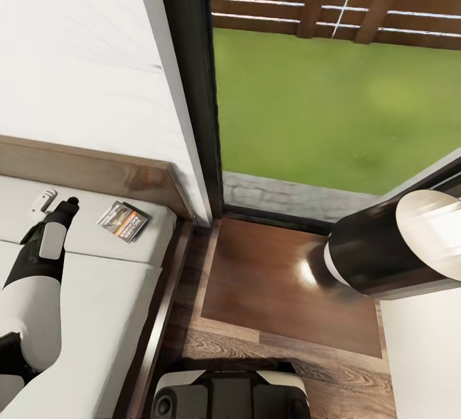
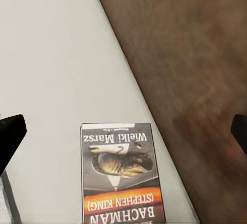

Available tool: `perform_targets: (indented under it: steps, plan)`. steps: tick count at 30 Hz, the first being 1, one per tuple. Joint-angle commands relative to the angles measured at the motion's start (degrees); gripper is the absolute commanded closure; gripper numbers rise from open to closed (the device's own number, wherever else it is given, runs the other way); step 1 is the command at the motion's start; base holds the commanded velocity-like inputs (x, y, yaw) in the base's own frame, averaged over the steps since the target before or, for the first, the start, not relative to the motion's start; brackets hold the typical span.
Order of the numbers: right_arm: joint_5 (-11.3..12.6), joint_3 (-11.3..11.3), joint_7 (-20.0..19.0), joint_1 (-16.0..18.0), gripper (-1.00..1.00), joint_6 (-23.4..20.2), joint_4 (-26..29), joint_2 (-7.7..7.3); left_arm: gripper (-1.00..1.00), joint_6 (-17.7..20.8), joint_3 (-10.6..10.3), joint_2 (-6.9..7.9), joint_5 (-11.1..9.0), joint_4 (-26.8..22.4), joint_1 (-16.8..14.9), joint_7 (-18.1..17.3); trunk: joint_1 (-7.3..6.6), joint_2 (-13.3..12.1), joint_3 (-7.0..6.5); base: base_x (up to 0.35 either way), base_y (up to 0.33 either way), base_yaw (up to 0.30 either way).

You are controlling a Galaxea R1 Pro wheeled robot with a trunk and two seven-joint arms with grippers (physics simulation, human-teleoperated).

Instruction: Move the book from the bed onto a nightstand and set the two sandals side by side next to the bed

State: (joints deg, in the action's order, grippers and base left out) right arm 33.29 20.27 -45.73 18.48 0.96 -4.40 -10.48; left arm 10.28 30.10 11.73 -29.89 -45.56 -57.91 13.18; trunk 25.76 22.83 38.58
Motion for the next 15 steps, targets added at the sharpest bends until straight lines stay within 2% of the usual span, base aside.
perform_targets:
  steps: [1, 15]
  plan:
    - [0.5, 0.5, -0.3, 0.1, -1.00, 0.1, -0.2, 0.02, -1.00, 0.3, 0.0, -0.01, -0.5, -0.1, 0.0, 0.3, 0.03, 0.1, 0.16, 0.000, 0.000, 0.000]
    - [0.5, 0.5, -0.3, 0.1, -1.00, 0.1, -0.2, 0.02, -1.00, 0.3, 0.0, -0.04, -0.5, 0.0, 0.0, 0.3, 0.03, 0.1, 1.42, 0.000, 0.000, 0.000]
